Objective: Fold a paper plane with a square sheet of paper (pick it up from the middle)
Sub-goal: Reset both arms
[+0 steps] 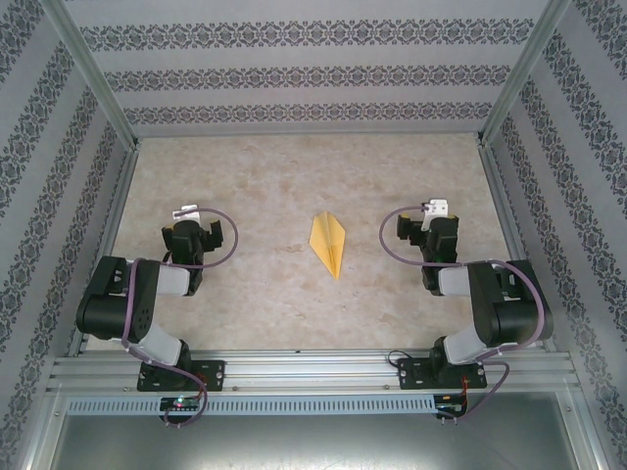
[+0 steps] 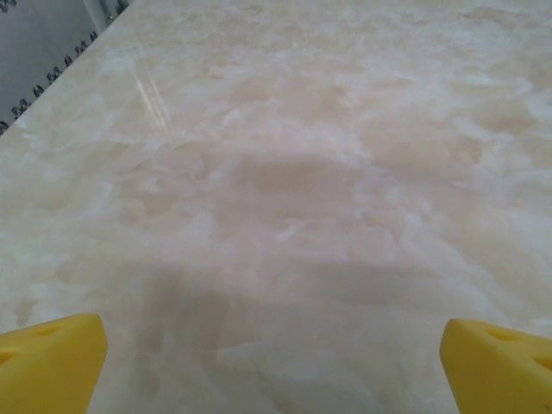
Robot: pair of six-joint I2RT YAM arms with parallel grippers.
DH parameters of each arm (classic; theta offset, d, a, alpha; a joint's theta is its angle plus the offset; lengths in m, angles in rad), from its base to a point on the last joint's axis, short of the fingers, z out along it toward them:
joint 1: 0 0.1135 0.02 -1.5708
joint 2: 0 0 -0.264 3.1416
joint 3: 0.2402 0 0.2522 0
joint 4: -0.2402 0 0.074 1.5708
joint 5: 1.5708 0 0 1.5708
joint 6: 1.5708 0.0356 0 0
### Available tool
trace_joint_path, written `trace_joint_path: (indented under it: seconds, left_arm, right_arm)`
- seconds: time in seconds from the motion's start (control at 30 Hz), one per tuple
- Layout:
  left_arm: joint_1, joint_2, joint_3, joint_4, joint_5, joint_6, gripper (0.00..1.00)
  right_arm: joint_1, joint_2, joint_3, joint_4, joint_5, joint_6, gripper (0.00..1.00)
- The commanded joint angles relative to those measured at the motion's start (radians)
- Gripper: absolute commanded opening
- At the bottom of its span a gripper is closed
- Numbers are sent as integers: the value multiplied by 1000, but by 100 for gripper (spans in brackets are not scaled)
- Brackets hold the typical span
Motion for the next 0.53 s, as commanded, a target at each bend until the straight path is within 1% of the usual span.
trace_joint_path:
  seconds: [0.0,0.03,0.1,0.13,0.17,0.5]
  left_arm:
    - [10,4,-11,113,46,29,100]
    - [5,-9,-5,71,44,27,100]
    - [7,-2,-8,93,47,30,100]
    - [7,-9,-3,71,49,27,100]
    - [7,-3,-8,92,47,29,100]
    - [11,-5,-2,77,58,27,100]
  right_arm:
    - [-4,-14,6,31,18,24,98]
    - [-3,-22,10,8,25,29,98]
    - [-1,-13,4,35,27,24,98]
    - [-1,-18,6,21,29,25,98]
    - [0,-17,7,21,31,25,98]
    - [2,-16,5,24,33,25,98]
